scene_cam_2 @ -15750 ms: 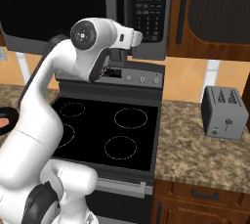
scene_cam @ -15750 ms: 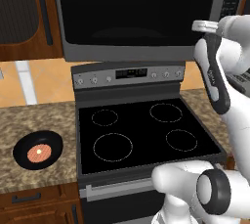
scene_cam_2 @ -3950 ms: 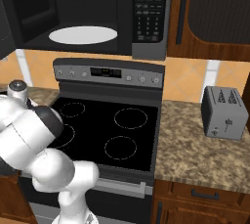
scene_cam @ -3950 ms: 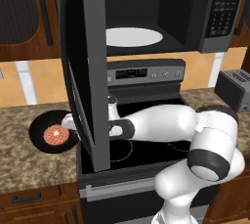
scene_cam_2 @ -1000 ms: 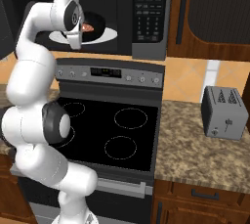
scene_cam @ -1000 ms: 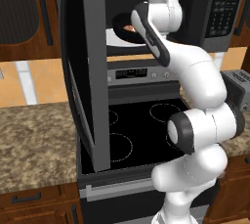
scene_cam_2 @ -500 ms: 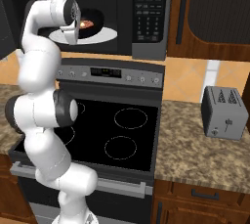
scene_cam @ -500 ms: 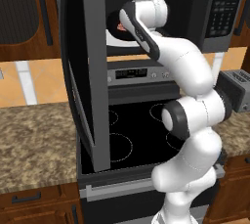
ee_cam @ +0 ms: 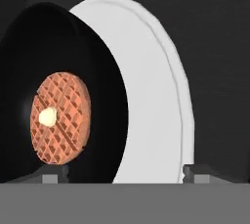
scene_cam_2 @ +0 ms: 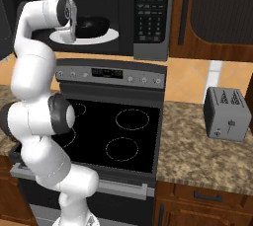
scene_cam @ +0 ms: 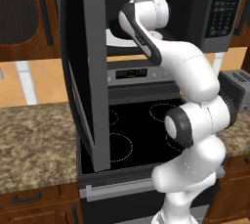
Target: Open the microwave, place the bowl with waffle inside the microwave, then close the microwave door and turn it on.
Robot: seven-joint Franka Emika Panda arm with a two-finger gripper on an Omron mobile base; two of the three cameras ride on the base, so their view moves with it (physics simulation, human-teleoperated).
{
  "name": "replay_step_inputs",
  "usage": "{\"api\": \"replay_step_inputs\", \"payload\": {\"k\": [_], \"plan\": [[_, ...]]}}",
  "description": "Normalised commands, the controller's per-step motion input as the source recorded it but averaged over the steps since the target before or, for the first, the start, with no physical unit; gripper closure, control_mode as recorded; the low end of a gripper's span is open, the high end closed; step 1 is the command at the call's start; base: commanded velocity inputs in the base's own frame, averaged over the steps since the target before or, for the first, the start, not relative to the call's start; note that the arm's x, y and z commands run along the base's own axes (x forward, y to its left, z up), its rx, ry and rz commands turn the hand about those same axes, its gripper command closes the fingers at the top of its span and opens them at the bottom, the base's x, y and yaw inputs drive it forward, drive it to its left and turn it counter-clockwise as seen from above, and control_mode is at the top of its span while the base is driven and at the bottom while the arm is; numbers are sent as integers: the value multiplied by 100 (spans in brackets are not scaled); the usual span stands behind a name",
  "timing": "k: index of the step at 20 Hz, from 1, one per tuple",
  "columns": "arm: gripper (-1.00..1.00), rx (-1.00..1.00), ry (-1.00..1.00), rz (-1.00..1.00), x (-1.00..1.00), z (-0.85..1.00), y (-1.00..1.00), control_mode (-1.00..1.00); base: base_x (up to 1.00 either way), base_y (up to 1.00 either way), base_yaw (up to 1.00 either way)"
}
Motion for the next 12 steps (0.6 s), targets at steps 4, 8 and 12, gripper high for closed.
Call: {"api": "replay_step_inputs", "payload": {"k": [4, 8, 12], "plan": [[-100, 0, -31, 0, -100, 2, -18, -100, 0, 0, 0], [-100, 0, -9, 3, -100, -1, -24, -100, 0, 0, 0], [-100, 0, 0, 18, -100, -21, 0, -100, 0, 0, 0]]}}
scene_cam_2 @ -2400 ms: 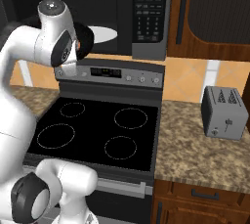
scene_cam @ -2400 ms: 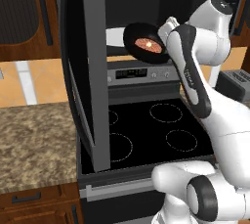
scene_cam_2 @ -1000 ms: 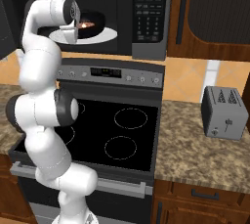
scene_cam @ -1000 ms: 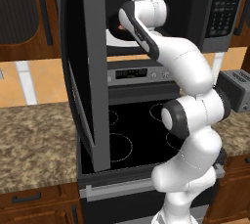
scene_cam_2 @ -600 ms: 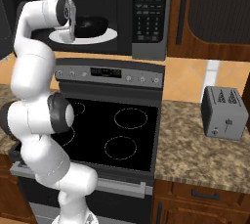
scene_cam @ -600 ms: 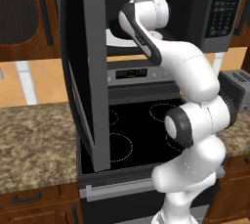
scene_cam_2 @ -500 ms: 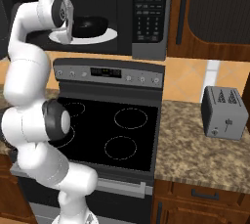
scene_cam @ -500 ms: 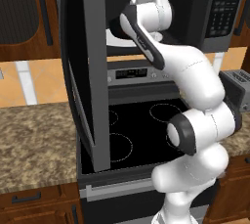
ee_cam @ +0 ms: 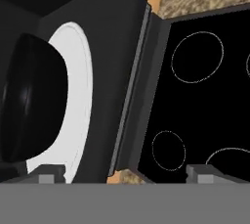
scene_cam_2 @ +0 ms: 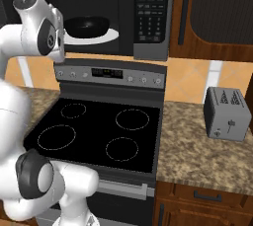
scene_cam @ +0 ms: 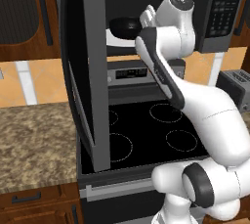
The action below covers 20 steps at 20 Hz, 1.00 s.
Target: Open the microwave, place the bowl with waffle inside the microwave, then close the microwave door and turn it on.
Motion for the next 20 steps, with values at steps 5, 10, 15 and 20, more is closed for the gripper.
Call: {"api": "replay_step_inputs", "payload": {"k": [5, 10, 15, 20], "plan": [[100, 0, 6, 24, -53, -57, 18, -100, 0, 0, 0], [100, 0, 11, 20, 10, -99, 41, -100, 0, 0, 0], [100, 0, -2, 17, 4, -82, 64, -100, 0, 0, 0], [100, -3, -7, 14, 0, -74, 56, -100, 0, 0, 0]]}}
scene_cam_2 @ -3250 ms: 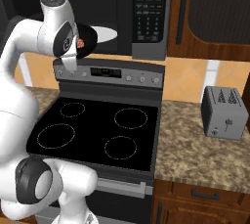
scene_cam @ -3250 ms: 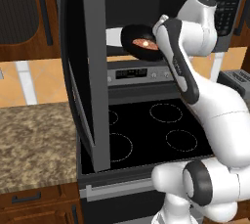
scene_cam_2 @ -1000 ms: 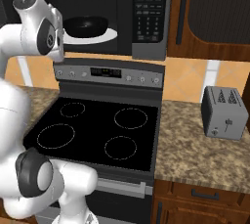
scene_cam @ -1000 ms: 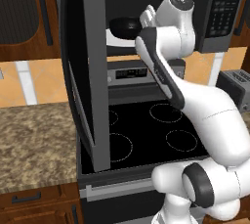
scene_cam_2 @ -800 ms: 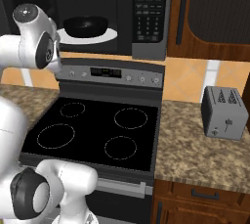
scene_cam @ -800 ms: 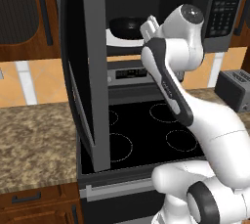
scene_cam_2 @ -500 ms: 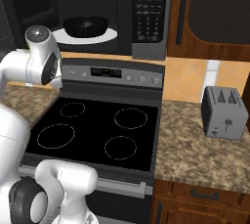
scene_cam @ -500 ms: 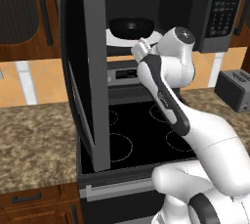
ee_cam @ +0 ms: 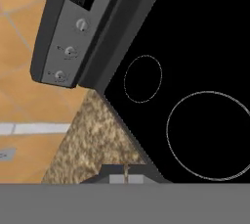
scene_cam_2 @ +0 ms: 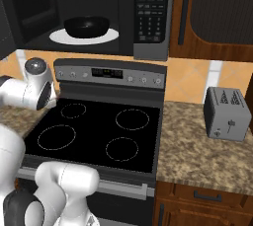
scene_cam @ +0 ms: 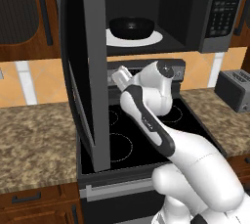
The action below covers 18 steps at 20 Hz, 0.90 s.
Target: Open the microwave, place the bowl with waffle inside the microwave, then close the microwave door and turn it on.
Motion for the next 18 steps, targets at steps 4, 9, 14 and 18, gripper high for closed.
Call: {"api": "replay_step_inputs", "payload": {"k": [4, 9, 14, 18], "plan": [[100, -18, 10, 9, 1, -57, 34, -100, 0, 0, 0], [100, -23, -1, 9, 0, -35, 50, -100, 0, 0, 0], [100, -25, -29, 10, 0, -32, 59, -100, 0, 0, 0], [100, -21, -44, 13, 0, -25, 32, -100, 0, 0, 0]]}}
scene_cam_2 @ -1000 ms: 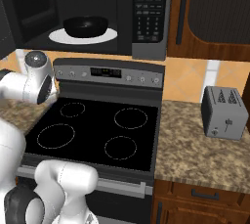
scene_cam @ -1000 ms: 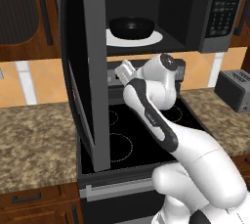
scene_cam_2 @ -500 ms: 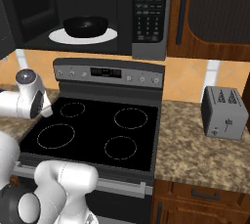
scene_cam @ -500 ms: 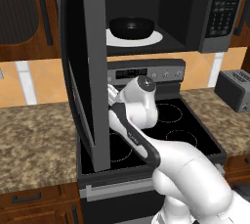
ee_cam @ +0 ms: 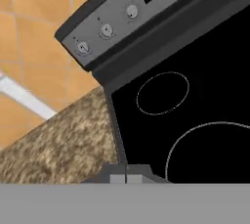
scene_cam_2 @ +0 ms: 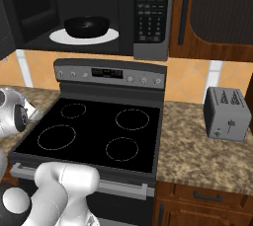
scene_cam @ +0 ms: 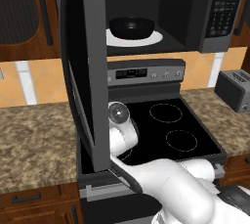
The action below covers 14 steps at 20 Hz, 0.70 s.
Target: Open the microwave, place the bowl with waffle inside the microwave, then close the microwave door and turn it on.
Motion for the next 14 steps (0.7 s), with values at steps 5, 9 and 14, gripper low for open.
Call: {"api": "replay_step_inputs", "payload": {"k": [5, 9, 14], "plan": [[100, -21, -33, 10, -1, -1, 39, -100, 0, 0, 0], [100, -31, -21, -5, -37, 7, 54, -100, 0, 0, 0], [100, -34, -22, -12, -71, 56, 40, -100, 0, 0, 0]]}}
